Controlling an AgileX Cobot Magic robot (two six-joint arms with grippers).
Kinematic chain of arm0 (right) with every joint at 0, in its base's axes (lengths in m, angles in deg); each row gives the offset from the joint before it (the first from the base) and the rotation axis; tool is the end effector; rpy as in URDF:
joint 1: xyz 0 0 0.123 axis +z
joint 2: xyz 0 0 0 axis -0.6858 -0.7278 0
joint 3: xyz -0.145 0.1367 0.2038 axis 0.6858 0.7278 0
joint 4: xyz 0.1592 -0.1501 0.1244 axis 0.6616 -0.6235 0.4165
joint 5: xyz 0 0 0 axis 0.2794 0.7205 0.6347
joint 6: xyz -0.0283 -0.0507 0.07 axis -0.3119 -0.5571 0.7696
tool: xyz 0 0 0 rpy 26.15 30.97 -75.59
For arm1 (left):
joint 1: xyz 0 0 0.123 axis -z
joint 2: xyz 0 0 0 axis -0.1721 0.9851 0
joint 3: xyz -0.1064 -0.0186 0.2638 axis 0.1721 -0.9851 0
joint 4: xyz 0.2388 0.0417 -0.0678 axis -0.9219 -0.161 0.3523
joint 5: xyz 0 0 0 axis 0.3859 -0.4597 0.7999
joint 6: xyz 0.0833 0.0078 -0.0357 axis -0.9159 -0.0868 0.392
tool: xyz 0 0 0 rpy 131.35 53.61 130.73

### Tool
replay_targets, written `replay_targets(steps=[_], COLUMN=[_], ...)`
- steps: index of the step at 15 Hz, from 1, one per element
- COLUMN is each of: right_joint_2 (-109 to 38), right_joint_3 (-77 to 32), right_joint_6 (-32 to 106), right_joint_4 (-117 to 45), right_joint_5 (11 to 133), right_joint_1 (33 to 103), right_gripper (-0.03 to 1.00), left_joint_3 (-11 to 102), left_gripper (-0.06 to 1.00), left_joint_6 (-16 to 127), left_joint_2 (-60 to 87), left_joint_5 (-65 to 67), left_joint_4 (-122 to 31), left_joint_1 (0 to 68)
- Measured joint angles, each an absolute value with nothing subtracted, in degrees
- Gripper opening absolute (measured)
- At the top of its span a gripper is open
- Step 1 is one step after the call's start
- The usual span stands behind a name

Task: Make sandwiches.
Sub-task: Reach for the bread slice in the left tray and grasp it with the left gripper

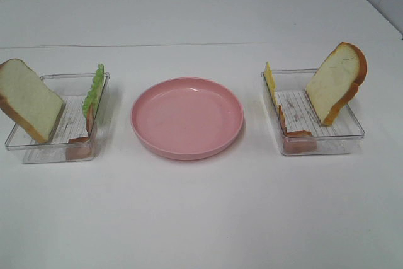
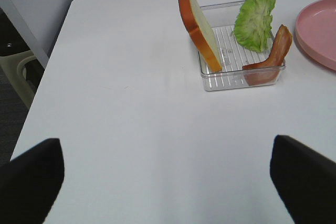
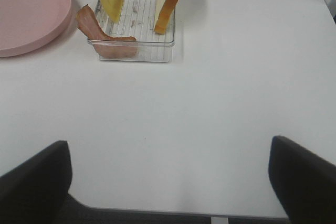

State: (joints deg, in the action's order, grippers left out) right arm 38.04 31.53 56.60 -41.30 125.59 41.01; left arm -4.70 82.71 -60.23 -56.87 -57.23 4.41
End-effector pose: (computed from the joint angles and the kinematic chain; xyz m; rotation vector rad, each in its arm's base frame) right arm -0.0020 0.0043 0.2610 -0.0214 2.1271 0.0053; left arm -0.0082 -0.0029 0.2806 0.0222 2.0397 0.1018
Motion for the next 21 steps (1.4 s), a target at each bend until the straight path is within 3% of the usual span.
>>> replay_targets(steps=[10, 19, 21], right_joint_2=[38.0, 38.0, 38.0], right_joint_3=[31.5, 31.5, 31.5], right_joint_6=[56.6, 56.6, 56.6], right_joint_4=[-41.3, -41.3, -41.3], right_joint_5=[125.6, 125.6, 125.6], right_joint_1=[41.0, 41.0, 41.0], right_gripper=[0.98, 0.98, 0.98], left_joint_3=[-3.6, 17.2, 22.9], left_gripper=[0.99, 0.99, 0.99], left_joint_6=[82.7, 86.7, 87.0], left_joint_2=[-56.4, -16.2, 0.0], left_joint_5=[-57.1, -58.1, -57.8], left_joint_4=[-57.2, -57.4, -57.8], left_joint_1=[4.4, 4.4, 4.4])
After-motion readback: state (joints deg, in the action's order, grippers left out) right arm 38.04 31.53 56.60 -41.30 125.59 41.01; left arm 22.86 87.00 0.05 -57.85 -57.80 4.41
